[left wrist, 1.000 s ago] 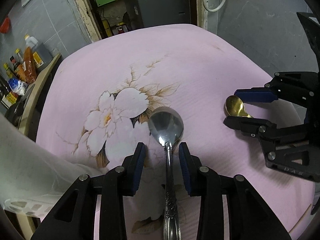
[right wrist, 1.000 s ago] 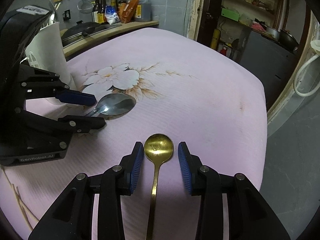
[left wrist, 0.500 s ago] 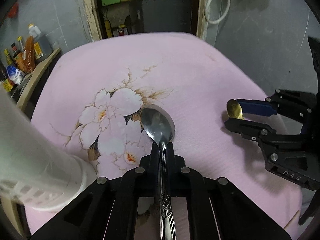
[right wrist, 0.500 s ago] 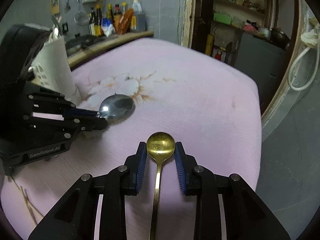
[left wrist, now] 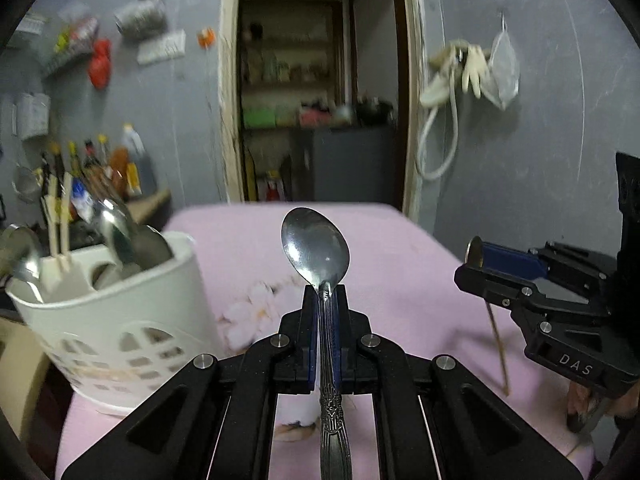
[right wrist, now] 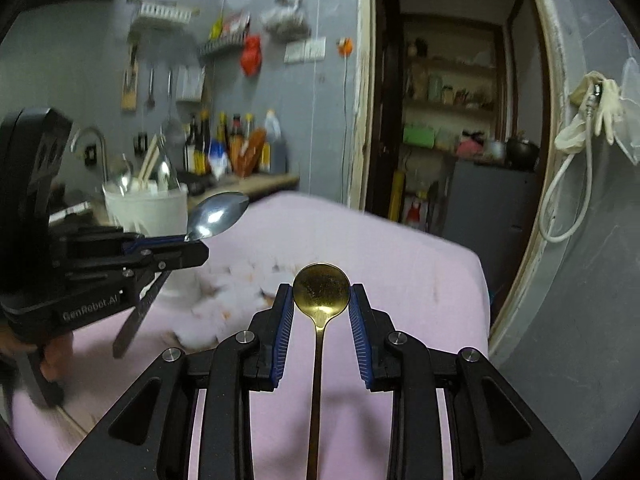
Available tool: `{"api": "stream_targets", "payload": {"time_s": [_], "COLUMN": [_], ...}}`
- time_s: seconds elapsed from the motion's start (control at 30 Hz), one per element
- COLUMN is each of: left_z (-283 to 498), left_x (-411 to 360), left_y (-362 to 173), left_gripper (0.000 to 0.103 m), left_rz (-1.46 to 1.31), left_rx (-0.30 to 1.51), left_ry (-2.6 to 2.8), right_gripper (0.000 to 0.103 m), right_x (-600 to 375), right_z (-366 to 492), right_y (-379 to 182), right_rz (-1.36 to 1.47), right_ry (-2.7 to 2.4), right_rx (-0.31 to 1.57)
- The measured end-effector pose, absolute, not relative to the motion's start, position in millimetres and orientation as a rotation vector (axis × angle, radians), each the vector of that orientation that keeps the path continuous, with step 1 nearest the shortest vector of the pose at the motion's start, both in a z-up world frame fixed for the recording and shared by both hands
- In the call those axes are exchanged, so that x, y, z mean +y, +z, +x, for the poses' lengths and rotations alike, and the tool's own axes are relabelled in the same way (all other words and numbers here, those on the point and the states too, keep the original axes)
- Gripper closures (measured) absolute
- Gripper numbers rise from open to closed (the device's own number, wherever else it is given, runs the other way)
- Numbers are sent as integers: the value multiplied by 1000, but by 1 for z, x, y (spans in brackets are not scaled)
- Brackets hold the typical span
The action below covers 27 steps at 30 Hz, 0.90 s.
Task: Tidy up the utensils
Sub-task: 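Lift the gold and silver spoons and carry them over the white basket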
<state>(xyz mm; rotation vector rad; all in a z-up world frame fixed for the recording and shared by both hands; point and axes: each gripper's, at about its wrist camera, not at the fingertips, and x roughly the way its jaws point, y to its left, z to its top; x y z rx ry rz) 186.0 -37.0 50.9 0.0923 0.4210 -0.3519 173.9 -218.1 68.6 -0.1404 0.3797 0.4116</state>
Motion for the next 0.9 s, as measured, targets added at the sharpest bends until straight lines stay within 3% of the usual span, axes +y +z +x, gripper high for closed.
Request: {"api": "stream_targets", "payload": {"time_s": [0.47,0.9], "left_z": [159,159], "left_x": [3,92], "left_y": [97,136], "left_gripper": [99,99], "left_rz": [7,-119], "left_rx": [252,133], "left_ry": [-316,-160], "right_gripper": [77,77], "right_x": [-189,-127], "right_z": [172,182], "right_y": [114,159], "right_rz": [-116,-90], "right_ry": [452,536], "right_rx": [239,116]}}
